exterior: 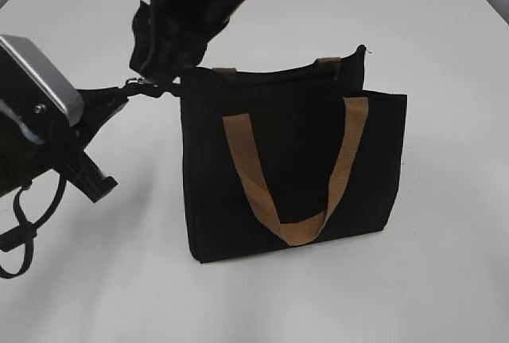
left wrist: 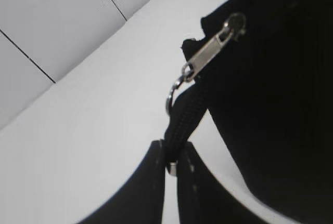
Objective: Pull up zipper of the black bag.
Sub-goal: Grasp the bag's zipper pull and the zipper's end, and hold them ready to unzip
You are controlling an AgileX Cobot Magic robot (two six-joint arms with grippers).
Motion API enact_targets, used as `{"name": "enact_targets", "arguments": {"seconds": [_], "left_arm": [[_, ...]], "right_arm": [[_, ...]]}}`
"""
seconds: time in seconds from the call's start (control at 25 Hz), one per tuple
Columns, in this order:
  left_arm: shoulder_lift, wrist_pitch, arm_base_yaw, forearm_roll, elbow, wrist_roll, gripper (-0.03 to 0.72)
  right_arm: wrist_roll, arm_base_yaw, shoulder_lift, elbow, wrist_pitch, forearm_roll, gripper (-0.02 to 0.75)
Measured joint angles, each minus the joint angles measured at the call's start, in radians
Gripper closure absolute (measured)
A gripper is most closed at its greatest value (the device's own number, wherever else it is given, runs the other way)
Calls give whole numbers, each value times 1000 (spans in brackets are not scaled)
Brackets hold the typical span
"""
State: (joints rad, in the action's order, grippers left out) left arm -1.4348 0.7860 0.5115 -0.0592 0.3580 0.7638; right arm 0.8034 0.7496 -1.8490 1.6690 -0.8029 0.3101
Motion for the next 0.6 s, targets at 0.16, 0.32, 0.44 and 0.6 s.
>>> {"name": "enact_targets", "arguments": {"seconds": [0.16, 0.32, 0.44, 0.6], "left_arm": [[0, -23, 0, -30, 15, 155, 660], [0, -34, 0, -40, 15, 253, 660], [0, -35, 0, -41, 15, 270, 660], [0, -30, 0, -41, 15, 273, 660]], "right_arm": [[-2, 0, -12, 0, 1, 13, 494], [-2, 0, -32, 0, 23, 14, 494], [-2, 0, -51, 0, 60, 27, 494], [-2, 0, -67, 0, 100, 59, 494]]}}
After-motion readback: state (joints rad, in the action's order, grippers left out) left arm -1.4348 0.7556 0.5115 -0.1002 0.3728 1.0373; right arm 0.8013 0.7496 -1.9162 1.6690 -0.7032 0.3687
